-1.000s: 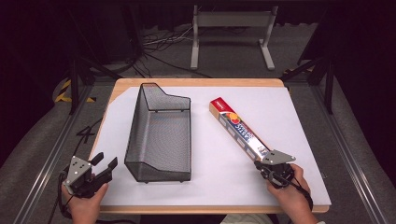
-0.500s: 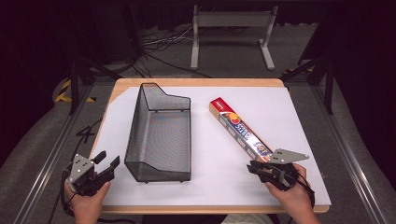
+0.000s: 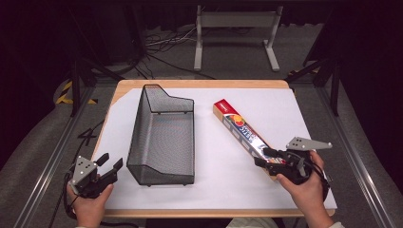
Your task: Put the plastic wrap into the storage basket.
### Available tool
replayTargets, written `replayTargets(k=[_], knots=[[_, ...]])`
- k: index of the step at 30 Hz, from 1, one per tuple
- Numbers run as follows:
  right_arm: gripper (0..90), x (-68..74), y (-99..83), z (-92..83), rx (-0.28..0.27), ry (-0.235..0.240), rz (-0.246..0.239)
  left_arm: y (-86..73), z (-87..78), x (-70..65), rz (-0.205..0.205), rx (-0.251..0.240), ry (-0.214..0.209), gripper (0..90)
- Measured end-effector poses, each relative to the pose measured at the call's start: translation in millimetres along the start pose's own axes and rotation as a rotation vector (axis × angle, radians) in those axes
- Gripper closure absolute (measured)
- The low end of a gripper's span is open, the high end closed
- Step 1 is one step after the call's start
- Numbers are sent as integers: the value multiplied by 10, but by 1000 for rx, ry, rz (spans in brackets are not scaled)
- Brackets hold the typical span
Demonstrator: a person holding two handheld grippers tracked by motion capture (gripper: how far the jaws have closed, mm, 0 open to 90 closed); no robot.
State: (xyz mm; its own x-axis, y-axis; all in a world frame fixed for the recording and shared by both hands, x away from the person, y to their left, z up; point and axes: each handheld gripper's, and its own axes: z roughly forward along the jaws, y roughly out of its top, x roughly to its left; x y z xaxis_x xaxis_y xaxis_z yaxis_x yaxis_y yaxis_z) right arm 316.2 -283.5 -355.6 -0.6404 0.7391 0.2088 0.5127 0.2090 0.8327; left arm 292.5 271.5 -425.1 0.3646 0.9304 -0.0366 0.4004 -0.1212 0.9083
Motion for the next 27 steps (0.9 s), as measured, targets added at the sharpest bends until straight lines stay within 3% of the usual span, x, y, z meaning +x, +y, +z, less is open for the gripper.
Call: replayTargets(k=[1, 5, 6, 9, 13, 18, 25, 27], knots=[[421, -25, 45, -8, -22, -2, 22, 0, 1, 2, -1, -1, 0, 447], [377, -85, 155, 19, -4, -21, 46, 7, 9, 1, 2, -1, -1, 447], [360, -93, 200, 36, -2, -60, 46, 7, 14, -3, 2, -1, -3, 447], [330, -117, 319, 86, 0, -140, 12, 0, 12, -7, 7, 2, -5, 446], [246, -158, 444, 215, 54, -178, 5, 0, -2, 10, -5, -4, -3, 445], [205, -226, 501, 401, 101, -250, -57, -3, -1, 5, -3, -4, -5, 446], [223, -353, 535, 624, 118, -254, -42, -5, 2, 9, -3, -2, -6, 445], [264, -380, 539, 703, 147, -236, -8, -7, 2, 5, -1, -1, -6, 444]])
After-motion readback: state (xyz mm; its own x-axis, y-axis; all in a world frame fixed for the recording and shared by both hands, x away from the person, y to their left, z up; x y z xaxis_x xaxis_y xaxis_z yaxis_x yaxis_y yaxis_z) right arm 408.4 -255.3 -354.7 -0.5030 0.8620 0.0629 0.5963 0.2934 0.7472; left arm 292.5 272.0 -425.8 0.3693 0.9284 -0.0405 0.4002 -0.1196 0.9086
